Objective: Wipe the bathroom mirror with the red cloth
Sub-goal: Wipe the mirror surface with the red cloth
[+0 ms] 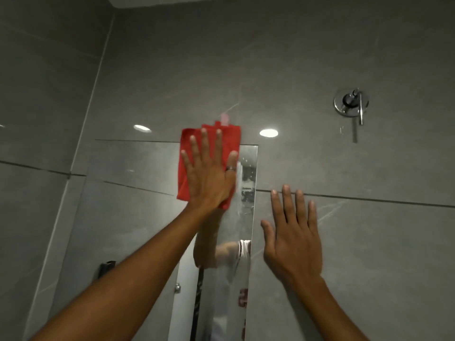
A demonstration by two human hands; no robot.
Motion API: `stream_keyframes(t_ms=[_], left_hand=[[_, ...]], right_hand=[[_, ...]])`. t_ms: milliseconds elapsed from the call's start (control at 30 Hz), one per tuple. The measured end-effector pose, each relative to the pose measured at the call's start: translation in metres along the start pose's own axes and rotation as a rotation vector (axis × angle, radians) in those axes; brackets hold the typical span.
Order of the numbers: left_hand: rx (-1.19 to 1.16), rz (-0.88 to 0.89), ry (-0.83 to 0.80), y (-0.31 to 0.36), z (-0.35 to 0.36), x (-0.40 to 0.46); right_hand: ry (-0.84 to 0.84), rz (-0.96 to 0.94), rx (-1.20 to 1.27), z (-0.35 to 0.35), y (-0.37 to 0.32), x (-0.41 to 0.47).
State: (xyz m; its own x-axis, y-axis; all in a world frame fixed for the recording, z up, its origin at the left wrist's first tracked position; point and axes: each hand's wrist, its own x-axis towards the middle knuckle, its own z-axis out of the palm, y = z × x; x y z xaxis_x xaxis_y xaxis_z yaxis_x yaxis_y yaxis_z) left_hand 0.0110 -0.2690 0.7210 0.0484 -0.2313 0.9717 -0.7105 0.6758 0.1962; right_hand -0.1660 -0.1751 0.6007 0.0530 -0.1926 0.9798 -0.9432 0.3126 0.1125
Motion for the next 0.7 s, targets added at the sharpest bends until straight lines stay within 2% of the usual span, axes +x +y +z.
stream_keyframes(t_ms=[133,200,267,333,400,500,567,633,700], left_hand=[[0.052,0.388,-0.105,0.008,0.004,-0.031],[0.069,0.566,-0.148,-0.015,0.007,-0.067],[0.115,0.665,-0.157,-0.052,0.006,-0.096],[0.148,0.608,-0.149,-0.084,-0.001,-0.099],[0.129,0.442,-0.146,-0.090,-0.007,-0.078],[0.043,0.221,-0.088,-0.051,-0.011,-0.029],[0.015,0.140,-0.064,-0.016,-0.009,-0.005],[0.032,0.173,-0.054,0.009,-0.004,0.000],[0.060,0.293,-0.057,0.017,0.004,-0.021]], right_hand=[[0.038,0.084,0.101,0.001,0.000,-0.003],[0.064,0.148,0.199,-0.002,0.001,-0.009],[0.060,0.156,0.215,-0.005,0.003,-0.019],[0.044,0.122,0.182,-0.006,0.005,-0.029],[0.029,0.085,0.123,-0.004,0.004,-0.033],[0.012,0.091,0.049,-0.003,0.003,-0.032],[0.018,0.089,0.054,-0.003,0.003,-0.032],[0.032,0.079,0.056,-0.001,0.003,-0.033],[0.040,0.074,0.037,-0.001,0.003,-0.034]])
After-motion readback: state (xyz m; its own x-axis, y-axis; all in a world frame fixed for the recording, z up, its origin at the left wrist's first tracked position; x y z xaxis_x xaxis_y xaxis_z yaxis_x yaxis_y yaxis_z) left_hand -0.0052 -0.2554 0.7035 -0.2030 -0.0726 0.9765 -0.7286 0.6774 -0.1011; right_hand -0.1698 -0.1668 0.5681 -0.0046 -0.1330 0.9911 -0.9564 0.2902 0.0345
